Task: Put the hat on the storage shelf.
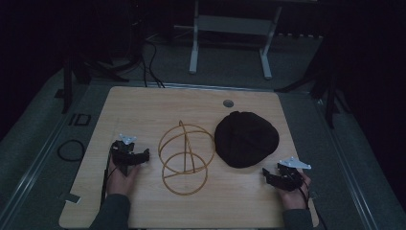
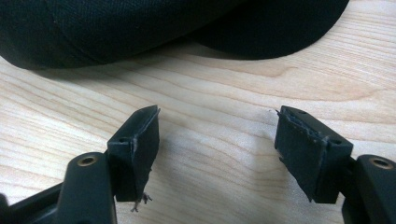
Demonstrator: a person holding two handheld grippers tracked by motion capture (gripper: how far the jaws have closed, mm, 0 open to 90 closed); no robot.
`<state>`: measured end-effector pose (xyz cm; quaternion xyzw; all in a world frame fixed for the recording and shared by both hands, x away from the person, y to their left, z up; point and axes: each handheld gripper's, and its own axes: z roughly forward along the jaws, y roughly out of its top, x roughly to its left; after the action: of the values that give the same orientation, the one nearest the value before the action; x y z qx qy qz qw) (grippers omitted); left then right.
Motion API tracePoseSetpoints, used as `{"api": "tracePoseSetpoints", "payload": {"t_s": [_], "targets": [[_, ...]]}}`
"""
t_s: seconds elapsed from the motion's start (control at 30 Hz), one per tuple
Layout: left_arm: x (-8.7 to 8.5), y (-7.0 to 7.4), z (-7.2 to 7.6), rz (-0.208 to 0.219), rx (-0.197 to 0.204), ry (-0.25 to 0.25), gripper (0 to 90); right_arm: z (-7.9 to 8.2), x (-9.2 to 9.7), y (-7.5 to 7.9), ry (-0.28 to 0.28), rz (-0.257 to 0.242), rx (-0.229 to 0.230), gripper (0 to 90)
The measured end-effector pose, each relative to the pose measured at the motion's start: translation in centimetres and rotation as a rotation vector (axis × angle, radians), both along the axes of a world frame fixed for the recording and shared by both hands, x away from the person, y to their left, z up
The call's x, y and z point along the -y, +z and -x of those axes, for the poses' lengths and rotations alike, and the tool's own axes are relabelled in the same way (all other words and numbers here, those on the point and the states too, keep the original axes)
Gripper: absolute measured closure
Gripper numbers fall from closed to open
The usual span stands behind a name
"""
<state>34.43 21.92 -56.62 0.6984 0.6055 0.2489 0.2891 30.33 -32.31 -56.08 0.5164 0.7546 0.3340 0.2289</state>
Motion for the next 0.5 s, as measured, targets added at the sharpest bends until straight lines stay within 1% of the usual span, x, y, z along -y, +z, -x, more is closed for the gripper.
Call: {"api": "tracePoseSetpoints", "payload": {"t_s": [0.5], "targets": [[0.02, -0.01, 0.01, 0.001, 0.000, 0.001, 12.9, -0.01, -0.07, -0.01, 0.013, 0.006, -0.004, 27.5]]}}
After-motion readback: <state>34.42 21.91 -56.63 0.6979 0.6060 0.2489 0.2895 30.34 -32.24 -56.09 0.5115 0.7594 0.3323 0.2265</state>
